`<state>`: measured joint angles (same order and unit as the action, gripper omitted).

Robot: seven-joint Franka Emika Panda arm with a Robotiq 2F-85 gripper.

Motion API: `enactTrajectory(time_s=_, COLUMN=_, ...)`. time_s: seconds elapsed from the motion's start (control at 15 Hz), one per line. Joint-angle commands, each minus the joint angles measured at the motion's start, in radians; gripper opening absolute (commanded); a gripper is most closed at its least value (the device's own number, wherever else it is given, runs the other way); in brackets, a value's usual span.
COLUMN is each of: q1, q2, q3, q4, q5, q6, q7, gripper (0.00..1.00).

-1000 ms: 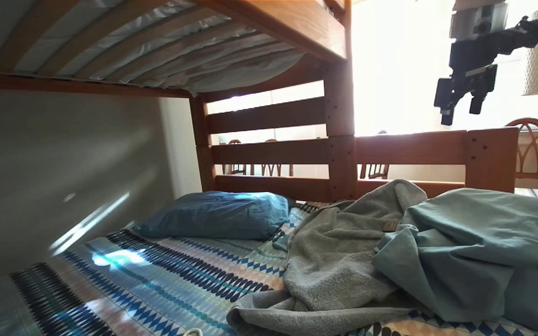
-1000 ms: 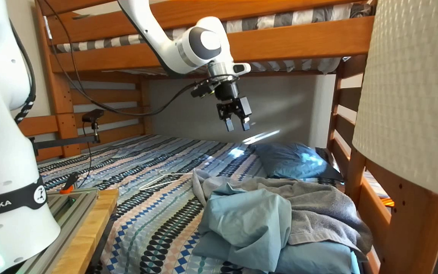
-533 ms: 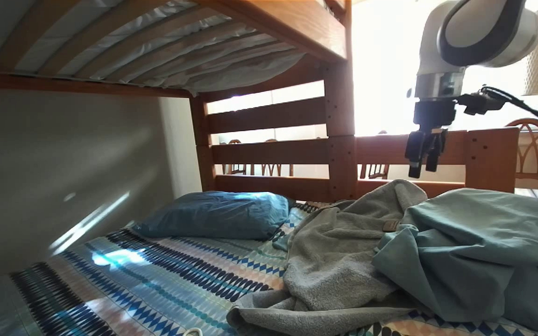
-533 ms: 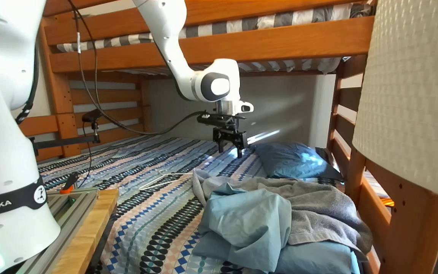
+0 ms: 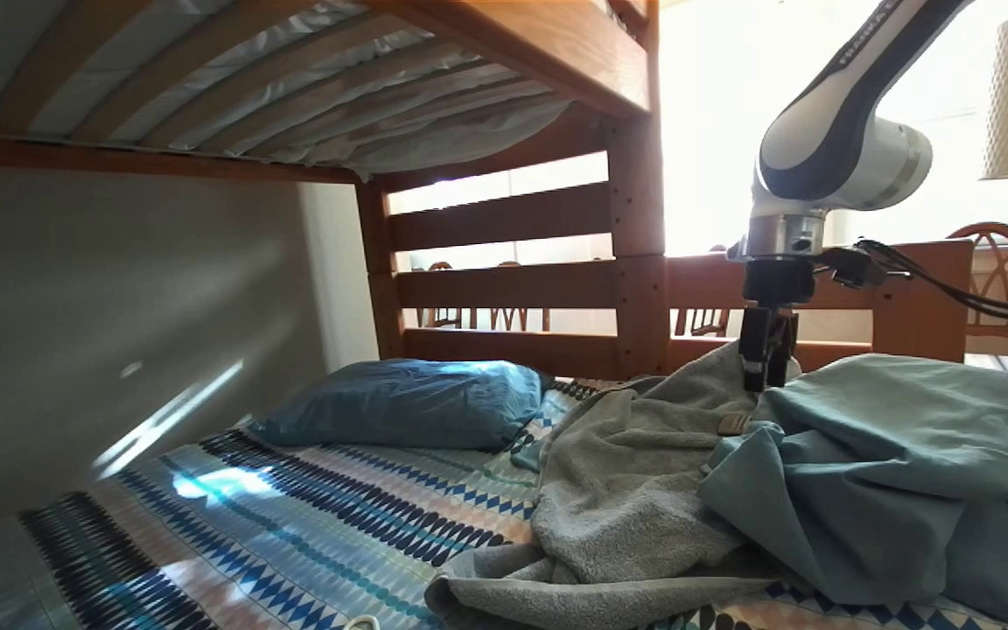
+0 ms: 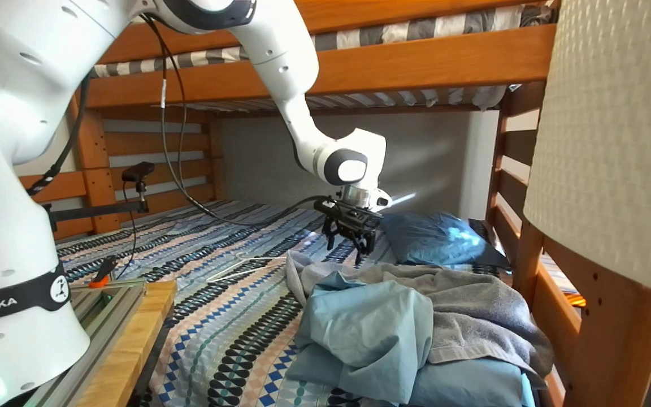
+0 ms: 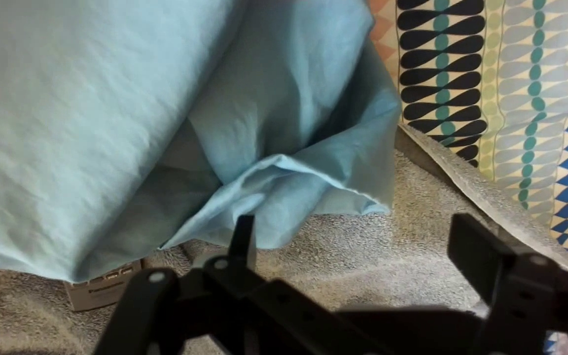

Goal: Unfold the blue pillowcase on the towel

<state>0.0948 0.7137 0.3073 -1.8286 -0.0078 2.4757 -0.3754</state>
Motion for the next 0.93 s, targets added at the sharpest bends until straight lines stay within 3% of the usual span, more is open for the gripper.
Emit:
enactTrajectory(time_s=0.0, q1=-0.001, q2=0.144, q3=-0.005, q4=0.177, q5=0.051, q6=-0.040, q7=0.017, gripper=1.00)
enactTrajectory(time_s=0.33, q1=0.011, q2=0.260, q3=-0.021, q4=0.300, q5=0.103, q6=-0.032, q7=0.134, gripper=1.00)
enactTrajectory(time_s=0.87, q1=-0.003, q2=0.222, q3=-0.066, q4=0.209, q5=0.118, q6=0.060, q7=0.261, gripper=1.00)
